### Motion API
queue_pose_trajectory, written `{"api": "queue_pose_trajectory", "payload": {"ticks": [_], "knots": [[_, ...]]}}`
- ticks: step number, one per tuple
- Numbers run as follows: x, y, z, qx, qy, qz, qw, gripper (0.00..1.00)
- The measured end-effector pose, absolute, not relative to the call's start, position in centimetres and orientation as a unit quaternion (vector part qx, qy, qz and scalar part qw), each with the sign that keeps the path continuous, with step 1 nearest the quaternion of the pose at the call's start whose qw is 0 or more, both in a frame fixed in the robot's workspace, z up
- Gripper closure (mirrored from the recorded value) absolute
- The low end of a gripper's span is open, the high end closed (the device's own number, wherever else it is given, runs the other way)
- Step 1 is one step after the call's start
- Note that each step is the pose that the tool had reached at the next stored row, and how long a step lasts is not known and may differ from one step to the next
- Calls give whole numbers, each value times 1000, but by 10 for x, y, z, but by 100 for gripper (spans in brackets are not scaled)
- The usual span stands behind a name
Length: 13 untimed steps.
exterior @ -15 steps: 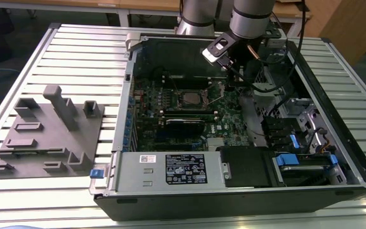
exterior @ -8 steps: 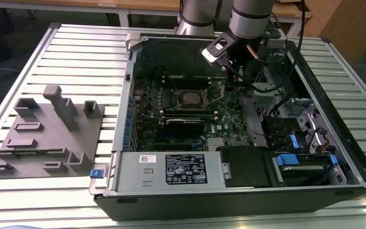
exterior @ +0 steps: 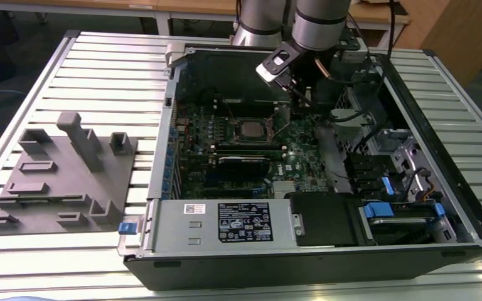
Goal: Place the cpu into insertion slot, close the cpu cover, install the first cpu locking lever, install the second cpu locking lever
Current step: 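Close the cpu cover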
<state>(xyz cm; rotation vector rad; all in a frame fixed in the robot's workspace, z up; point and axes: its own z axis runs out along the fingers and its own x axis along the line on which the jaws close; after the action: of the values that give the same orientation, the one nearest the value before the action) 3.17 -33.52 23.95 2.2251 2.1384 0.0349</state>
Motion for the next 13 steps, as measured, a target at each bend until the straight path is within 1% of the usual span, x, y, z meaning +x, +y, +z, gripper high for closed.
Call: {"api": "queue_pose_trajectory", "payload": {"ticks": [4, 13], "knots": [[13, -335, 239, 721, 693, 11, 28, 89], [12, -335, 239, 721, 693, 11, 27, 89]]}}
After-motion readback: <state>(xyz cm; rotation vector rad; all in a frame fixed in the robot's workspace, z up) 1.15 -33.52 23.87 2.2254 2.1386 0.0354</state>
